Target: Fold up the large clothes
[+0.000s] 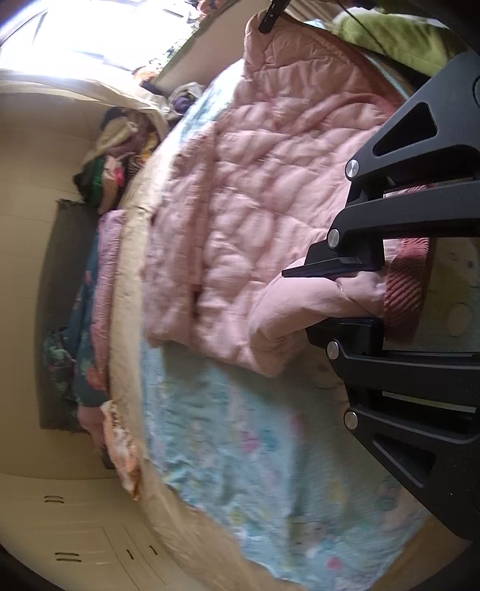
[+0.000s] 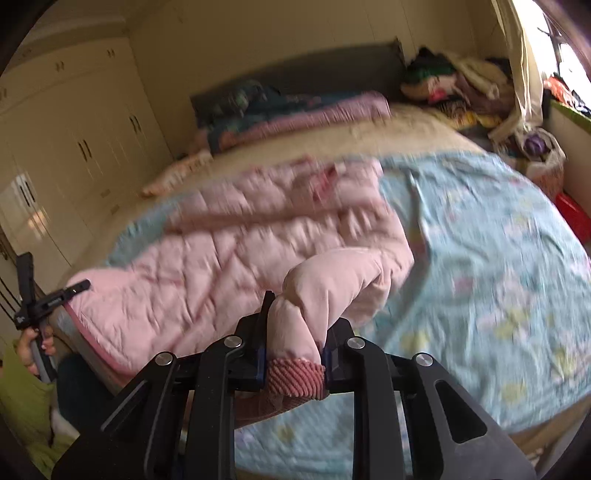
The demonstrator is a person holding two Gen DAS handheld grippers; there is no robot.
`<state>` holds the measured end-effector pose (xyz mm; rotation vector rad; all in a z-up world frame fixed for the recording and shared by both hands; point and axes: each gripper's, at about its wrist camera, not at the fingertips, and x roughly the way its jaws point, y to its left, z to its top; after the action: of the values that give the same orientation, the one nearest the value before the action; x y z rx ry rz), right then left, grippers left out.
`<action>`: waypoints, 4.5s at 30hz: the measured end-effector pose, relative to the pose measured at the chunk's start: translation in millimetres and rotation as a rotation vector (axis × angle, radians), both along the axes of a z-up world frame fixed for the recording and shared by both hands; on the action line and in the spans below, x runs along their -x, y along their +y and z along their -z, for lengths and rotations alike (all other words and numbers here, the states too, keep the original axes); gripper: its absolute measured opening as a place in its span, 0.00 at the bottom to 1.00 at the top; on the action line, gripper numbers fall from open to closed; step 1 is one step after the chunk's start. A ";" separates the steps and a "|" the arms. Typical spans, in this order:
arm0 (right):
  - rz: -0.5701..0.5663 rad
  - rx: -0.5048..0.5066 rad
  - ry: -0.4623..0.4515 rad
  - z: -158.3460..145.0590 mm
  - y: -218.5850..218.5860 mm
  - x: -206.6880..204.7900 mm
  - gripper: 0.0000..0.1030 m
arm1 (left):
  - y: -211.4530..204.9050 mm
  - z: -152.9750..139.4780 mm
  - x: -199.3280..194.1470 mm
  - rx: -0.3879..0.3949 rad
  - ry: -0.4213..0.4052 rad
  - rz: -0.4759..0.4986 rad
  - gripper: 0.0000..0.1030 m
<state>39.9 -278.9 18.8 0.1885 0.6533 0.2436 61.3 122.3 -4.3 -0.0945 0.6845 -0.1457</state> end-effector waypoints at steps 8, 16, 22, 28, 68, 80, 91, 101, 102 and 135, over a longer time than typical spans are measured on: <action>0.026 -0.066 -0.102 -36.3 -7.4 -30.2 0.18 | 2.7 -34.5 -31.2 0.041 -0.077 -0.033 0.09; 0.082 -0.134 -0.156 -64.0 -20.4 -53.5 0.18 | 15.2 -63.6 -50.4 0.086 -0.131 -0.075 0.09; 0.109 -0.173 -0.187 -84.9 -28.3 -66.5 0.18 | 21.3 -87.6 -65.9 0.117 -0.148 -0.098 0.09; 0.148 -0.251 -0.199 -100.7 -38.0 -82.3 0.18 | 19.9 -111.8 -81.5 0.126 -0.187 -0.117 0.09; 0.302 -0.414 -0.066 -80.2 -75.3 -217.3 0.34 | -8.0 -100.3 -227.5 -0.045 -0.137 -0.231 0.10; 0.184 -0.240 -0.235 -95.0 -41.4 -213.1 0.79 | -14.3 -86.5 -254.3 -0.053 -0.116 -0.223 0.11; 0.054 -0.192 0.039 -6.1 20.7 -264.7 0.81 | -18.1 -69.2 -282.1 -0.053 -0.077 -0.215 0.25; 0.106 -0.110 0.081 15.8 12.3 -264.9 0.83 | -18.5 -74.9 -271.6 -0.057 -0.148 -0.183 0.88; 0.124 -0.084 0.074 14.9 7.1 -263.0 0.84 | -17.7 -74.3 -269.2 -0.069 -0.149 -0.187 0.88; 0.293 0.031 0.147 49.5 -60.2 -338.3 0.15 | -6.7 13.3 -294.1 -0.041 0.058 -0.197 0.18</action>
<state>378.2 -339.1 -30.6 0.2711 0.7651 -0.0625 355.4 115.6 -17.5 -0.1263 0.7314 0.0610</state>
